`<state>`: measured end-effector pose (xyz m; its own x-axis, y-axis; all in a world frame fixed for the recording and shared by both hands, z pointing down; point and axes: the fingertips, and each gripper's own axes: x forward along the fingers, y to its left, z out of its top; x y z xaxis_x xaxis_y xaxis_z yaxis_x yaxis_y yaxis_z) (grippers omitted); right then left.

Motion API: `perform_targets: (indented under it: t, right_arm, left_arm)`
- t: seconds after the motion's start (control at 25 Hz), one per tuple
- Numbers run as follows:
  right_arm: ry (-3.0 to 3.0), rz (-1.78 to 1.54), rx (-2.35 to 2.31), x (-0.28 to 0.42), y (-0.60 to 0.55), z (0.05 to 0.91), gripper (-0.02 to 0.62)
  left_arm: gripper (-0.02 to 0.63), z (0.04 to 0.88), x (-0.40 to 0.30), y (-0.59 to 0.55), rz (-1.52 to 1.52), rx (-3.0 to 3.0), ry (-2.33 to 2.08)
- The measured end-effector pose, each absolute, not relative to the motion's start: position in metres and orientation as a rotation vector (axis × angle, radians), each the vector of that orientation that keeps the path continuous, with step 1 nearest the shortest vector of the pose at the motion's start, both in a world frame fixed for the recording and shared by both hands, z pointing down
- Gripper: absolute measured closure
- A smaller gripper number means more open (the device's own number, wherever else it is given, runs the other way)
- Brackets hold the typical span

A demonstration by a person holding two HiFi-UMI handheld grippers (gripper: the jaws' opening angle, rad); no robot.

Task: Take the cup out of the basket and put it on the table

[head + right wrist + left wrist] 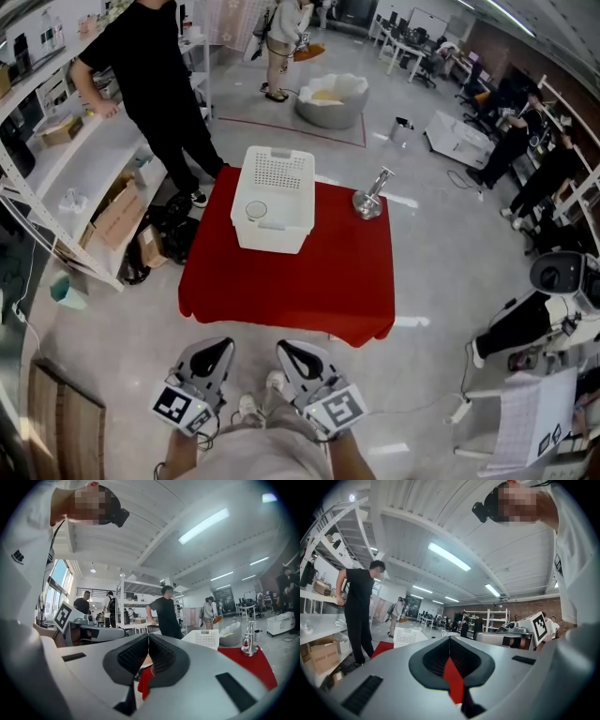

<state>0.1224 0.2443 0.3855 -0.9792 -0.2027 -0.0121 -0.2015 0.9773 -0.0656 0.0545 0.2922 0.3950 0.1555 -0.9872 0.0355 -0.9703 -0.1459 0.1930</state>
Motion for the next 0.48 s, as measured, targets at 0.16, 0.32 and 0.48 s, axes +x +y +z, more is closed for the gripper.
perform_targets:
  t: [0.16, 0.32, 0.48]
  right_arm:
    - [3.114, -0.103, -0.278, 0.117, 0.220, 0.389, 0.586]
    - [3.114, -0.100, -0.249, 0.113, 0.199, 0.389, 0.586]
    - [3.116, -0.108, -0.223, 0.111, 0.177, 0.390, 0.586]
  left_arm:
    - [0.595, 0.397, 0.048, 0.267, -0.141, 2.233, -1.958]
    - [0.595, 0.398, 0.043, 0.244, -0.132, 2.213, -1.978]
    - [0.595, 0.396, 0.040, 0.223, -0.125, 2.198, -2.002]
